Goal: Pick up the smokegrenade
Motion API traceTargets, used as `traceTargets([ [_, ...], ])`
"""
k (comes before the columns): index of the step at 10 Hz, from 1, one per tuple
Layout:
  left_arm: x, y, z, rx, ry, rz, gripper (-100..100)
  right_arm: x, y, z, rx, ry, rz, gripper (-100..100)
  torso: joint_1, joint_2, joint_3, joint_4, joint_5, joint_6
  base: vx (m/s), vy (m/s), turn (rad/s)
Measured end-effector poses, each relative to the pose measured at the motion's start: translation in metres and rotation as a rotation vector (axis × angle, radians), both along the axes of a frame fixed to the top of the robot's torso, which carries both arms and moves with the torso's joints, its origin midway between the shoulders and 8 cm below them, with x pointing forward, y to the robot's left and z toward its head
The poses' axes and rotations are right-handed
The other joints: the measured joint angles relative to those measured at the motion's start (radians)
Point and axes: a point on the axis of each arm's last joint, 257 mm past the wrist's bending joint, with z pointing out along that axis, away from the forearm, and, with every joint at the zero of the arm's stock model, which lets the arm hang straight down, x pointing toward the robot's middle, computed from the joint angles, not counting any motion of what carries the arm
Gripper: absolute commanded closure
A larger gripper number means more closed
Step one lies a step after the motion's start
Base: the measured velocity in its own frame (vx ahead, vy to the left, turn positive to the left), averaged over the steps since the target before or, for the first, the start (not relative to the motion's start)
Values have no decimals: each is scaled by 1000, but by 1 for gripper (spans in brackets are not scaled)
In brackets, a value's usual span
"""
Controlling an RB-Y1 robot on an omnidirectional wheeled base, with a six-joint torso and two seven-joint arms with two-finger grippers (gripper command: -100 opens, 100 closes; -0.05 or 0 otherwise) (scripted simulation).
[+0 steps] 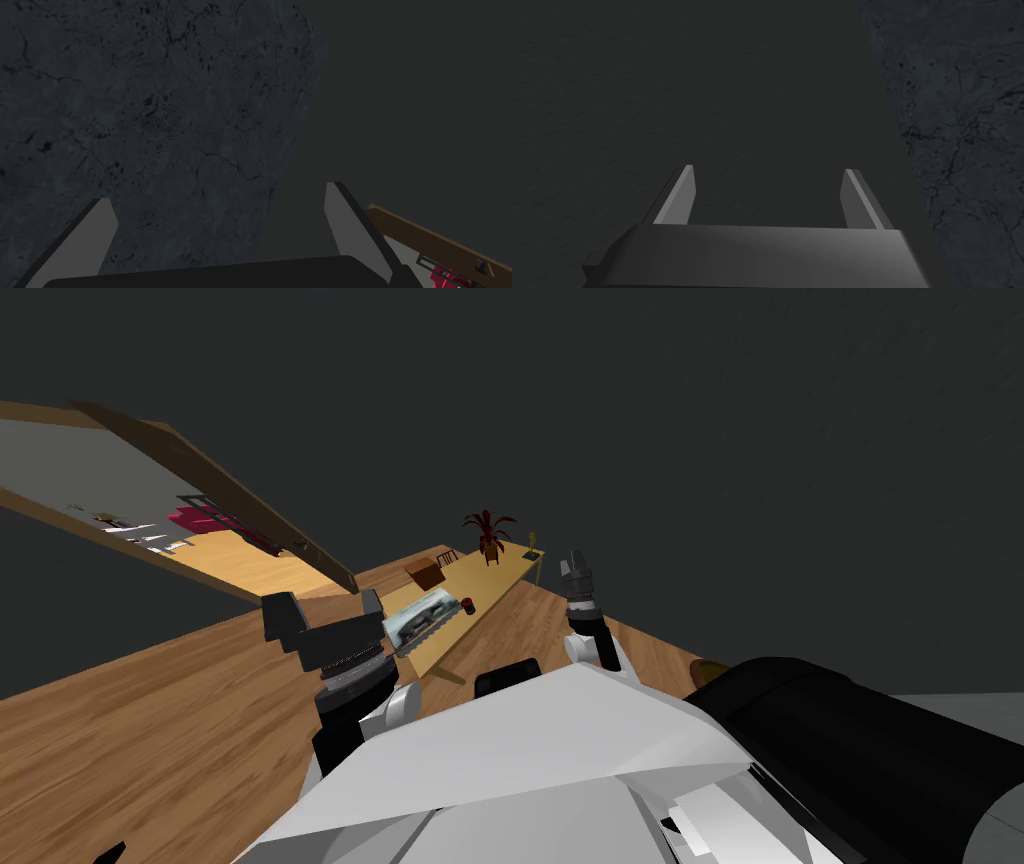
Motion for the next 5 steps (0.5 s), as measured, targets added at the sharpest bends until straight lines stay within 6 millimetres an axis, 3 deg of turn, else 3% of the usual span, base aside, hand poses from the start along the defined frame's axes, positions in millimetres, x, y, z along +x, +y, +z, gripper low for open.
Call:
traceTargets([
  [3, 4, -3, -13, 63, 51, -20, -100, 0, 0, 0, 0, 0, 0, 0, -1, -1, -1, 0, 0, 0, 29, -28, -55],
  [5, 9, 3, -35, 115, 122, -24, -100, 0, 0, 0, 0, 0, 0, 0, -3, -4, -2, -1, -1, 0, 76, -55, -104],
])
